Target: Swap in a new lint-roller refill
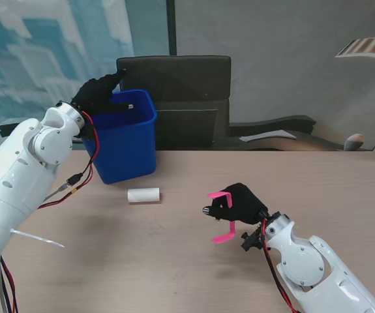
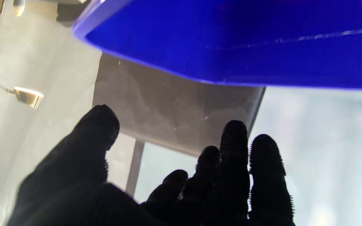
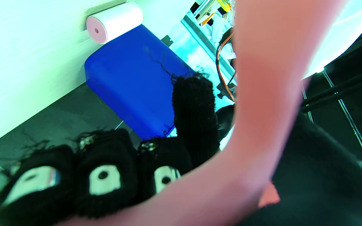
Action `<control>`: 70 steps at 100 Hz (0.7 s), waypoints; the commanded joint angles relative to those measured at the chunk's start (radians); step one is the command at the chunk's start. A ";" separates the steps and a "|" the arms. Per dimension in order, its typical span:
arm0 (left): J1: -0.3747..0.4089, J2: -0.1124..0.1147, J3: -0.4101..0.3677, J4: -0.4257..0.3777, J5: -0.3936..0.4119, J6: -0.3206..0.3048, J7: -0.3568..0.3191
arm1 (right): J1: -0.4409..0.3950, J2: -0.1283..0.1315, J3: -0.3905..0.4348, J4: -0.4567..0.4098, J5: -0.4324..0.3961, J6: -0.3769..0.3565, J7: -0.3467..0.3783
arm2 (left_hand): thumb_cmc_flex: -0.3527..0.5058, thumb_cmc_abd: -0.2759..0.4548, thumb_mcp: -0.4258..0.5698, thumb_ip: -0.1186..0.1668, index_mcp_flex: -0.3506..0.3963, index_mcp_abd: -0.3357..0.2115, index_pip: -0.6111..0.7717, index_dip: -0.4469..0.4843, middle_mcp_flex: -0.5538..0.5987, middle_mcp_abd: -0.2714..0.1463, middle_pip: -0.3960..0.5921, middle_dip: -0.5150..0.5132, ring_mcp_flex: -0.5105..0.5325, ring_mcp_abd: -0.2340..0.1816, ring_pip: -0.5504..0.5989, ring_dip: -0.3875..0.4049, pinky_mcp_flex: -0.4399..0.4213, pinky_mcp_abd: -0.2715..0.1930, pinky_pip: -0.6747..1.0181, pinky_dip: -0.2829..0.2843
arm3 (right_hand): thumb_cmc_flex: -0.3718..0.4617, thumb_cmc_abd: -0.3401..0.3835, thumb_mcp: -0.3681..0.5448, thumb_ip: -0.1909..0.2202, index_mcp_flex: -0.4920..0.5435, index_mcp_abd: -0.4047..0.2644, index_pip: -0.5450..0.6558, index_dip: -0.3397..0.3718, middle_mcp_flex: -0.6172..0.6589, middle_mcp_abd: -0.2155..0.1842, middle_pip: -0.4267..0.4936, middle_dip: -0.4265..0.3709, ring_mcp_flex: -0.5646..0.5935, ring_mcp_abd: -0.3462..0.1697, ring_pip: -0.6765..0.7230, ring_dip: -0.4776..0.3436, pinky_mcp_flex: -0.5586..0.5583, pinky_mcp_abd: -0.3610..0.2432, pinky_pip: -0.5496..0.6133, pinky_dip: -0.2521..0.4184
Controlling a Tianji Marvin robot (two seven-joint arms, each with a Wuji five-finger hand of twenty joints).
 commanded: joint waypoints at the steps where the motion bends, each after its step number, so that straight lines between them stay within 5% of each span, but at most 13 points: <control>1: 0.053 0.007 -0.028 -0.078 0.007 -0.019 0.004 | -0.007 -0.004 0.003 -0.007 -0.008 -0.002 0.002 | -0.034 -0.033 0.023 -0.012 0.004 -0.018 -0.010 0.001 -0.009 -0.002 0.010 -0.026 -0.025 0.016 -0.012 -0.016 -0.012 -0.007 -0.014 -0.006 | -0.009 0.010 -0.012 -0.043 0.031 0.045 -0.013 -0.009 0.028 -0.023 0.032 0.004 0.025 -0.533 0.315 0.061 0.041 -0.451 0.197 0.071; 17: 0.237 0.010 -0.145 -0.306 0.003 -0.065 0.009 | -0.014 -0.006 0.016 -0.011 -0.033 -0.011 -0.018 | -0.028 -0.042 0.021 -0.010 0.060 -0.057 0.014 0.014 0.045 -0.026 0.029 -0.010 -0.003 0.007 -0.009 -0.015 0.001 -0.008 -0.008 0.000 | -0.084 0.009 -0.029 -0.063 0.015 0.041 -0.034 -0.016 0.028 -0.032 0.026 0.003 0.026 -0.546 0.313 0.059 0.041 -0.448 0.190 0.069; 35: 0.482 0.007 -0.234 -0.495 0.013 -0.175 0.064 | -0.023 -0.009 0.029 -0.016 -0.058 -0.023 -0.043 | -0.075 -0.047 -0.038 -0.010 0.134 -0.121 0.054 0.037 0.107 -0.062 0.012 0.000 0.013 0.004 -0.025 -0.019 0.011 0.010 -0.015 0.008 | -0.236 0.118 -0.143 -0.108 0.001 0.056 -0.049 -0.020 0.028 -0.032 0.025 0.004 0.025 -0.547 0.315 0.064 0.041 -0.447 0.190 0.070; 53: 0.675 0.001 -0.229 -0.564 0.105 -0.193 0.175 | -0.028 -0.012 0.030 -0.019 -0.069 -0.027 -0.058 | -0.074 -0.060 -0.053 -0.008 0.201 -0.133 0.090 0.062 0.141 -0.067 0.003 0.006 0.026 0.008 -0.044 -0.023 0.013 0.022 -0.028 0.009 | -0.377 0.221 -0.198 -0.125 -0.016 0.071 -0.069 -0.029 0.027 -0.023 0.015 0.002 0.025 -0.530 0.316 0.063 0.039 -0.432 0.188 0.070; 70: 0.753 0.010 -0.172 -0.568 0.136 -0.106 0.150 | -0.031 -0.016 0.028 -0.022 -0.077 -0.032 -0.080 | -0.055 -0.086 -0.049 -0.003 0.258 -0.182 0.131 0.101 0.157 -0.070 -0.006 0.015 0.028 0.015 -0.061 -0.021 0.012 0.040 -0.043 0.013 | -0.430 0.272 -0.222 -0.129 -0.021 0.077 -0.074 -0.031 0.028 -0.018 0.010 0.003 0.025 -0.521 0.318 0.062 0.038 -0.420 0.187 0.072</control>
